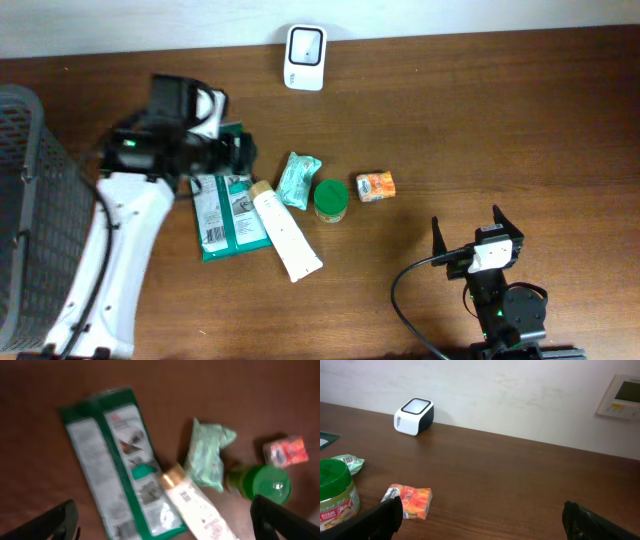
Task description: Scan the item barcode
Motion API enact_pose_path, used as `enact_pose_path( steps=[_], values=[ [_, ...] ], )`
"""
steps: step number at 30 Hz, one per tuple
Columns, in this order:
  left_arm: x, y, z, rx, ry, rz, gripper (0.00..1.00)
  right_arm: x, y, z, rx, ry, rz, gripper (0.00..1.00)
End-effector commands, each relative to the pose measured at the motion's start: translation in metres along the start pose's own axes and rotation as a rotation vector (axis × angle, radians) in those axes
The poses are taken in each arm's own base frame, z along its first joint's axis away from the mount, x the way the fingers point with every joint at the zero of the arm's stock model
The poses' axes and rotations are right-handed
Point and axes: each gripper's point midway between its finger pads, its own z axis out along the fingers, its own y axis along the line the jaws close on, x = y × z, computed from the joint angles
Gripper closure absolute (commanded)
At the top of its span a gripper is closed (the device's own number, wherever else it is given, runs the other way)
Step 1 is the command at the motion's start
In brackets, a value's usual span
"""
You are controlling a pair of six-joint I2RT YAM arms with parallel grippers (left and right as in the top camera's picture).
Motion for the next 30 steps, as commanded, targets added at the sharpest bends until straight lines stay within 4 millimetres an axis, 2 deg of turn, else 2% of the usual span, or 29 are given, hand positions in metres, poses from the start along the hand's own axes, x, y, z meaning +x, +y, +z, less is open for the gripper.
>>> enact_pose_path(
  steps=[1,4,16,20,23,28,30],
  values=[
    [-0.028,0.023,-0.036,-0.042,-0.102,0.036,0.01,0.001,0.001,0.000,-0.008,-0.002,0.008,0.02],
    [-0.027,0.031,-0.035,-0.054,-0.095,0.019,0.01,0.001,0.001,0.000,-0.007,-0.002,0.008,0.02],
    [-0.025,0.032,-0.032,-0.058,-0.086,0.031,0.01,0.001,0.001,0.000,-0.007,-0.002,0.008,0.02],
    [-0.025,0.036,-0.033,-0.068,-0.083,0.142,0.01,0.001,0.001,0.000,-0.007,-0.002,0.008,0.02],
    [-0.025,0.053,-0.035,-0.095,-0.081,0.174,0.01,0.001,0.001,0.000,-0.007,-0.002,0.008,0.02],
    [-0.020,0.104,-0.045,-0.169,-0.082,0.096,0.01,0.001,0.001,0.000,-0.007,-0.002,0.008,0.02],
    [-0.017,0.118,-0.048,-0.191,-0.084,0.065,0.01,0.001,0.001,0.000,-0.008,-0.002,0.008,0.02]
  ],
)
